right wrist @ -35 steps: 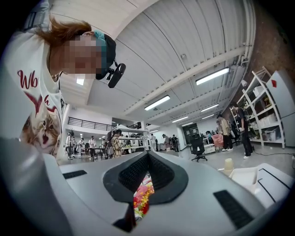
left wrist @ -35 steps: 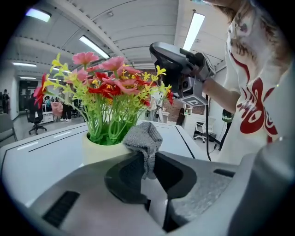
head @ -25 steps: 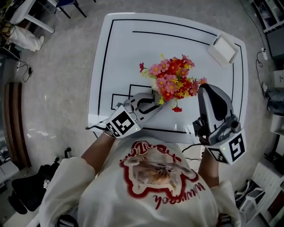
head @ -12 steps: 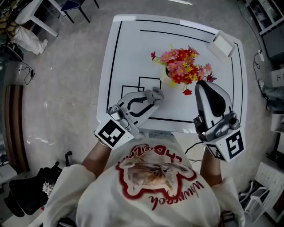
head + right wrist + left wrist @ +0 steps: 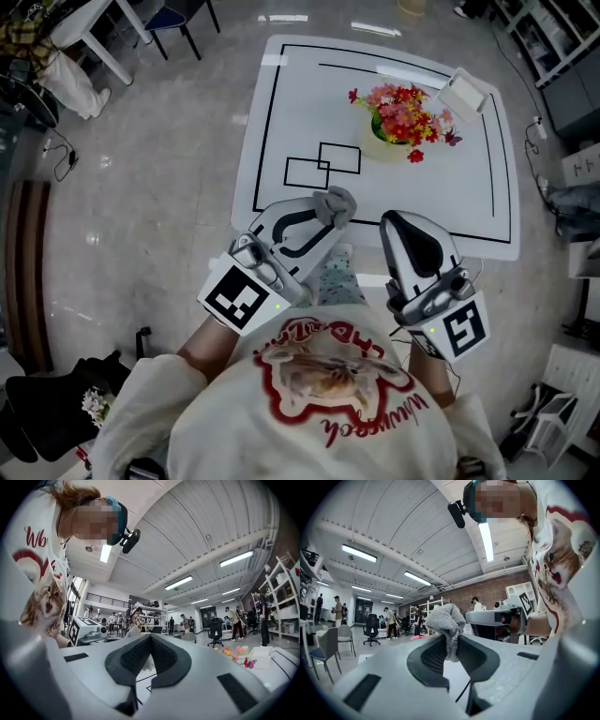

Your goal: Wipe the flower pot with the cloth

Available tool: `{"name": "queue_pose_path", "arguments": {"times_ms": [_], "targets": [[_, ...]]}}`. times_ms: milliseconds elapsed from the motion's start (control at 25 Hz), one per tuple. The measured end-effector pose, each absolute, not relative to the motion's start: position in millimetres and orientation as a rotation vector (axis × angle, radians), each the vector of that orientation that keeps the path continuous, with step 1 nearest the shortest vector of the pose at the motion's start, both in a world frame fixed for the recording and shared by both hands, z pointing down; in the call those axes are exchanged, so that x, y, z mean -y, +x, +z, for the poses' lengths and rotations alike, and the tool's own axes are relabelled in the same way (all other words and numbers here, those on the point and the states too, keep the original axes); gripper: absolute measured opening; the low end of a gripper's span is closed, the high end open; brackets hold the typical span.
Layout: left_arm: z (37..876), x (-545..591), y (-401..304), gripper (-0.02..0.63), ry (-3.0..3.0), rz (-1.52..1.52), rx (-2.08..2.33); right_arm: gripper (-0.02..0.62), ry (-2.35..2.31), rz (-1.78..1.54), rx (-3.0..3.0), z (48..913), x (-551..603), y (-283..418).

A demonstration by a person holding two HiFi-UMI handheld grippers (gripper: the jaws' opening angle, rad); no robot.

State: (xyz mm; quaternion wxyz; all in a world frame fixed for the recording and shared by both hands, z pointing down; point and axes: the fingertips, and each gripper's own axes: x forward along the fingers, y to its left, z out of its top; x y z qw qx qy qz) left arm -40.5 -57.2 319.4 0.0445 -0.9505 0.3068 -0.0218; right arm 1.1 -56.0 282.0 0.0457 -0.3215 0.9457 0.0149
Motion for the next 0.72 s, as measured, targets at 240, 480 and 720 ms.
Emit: {"name": "queue_pose_path", "arguments": {"times_ms": [240, 480, 720], "targets": [[322.7, 21.1, -38.7, 0.043, -2.953, -0.019, -0.922, -0.001, -1.077, 0.046, -2.873, 282.7, 15.6, 9.2], [309.6, 3.9, -29.1, 0.043, -2.943, 0.025, -0.874, -0.002, -1.179, 0.129, -2.838, 266.8, -7.7, 35.6], [292.8, -27.0, -18.9, 0.043, -2.898, -0.003, -0.854, -0.001, -1.158, 0.172, -2.823, 254.7, -32.3, 44.2]]}}
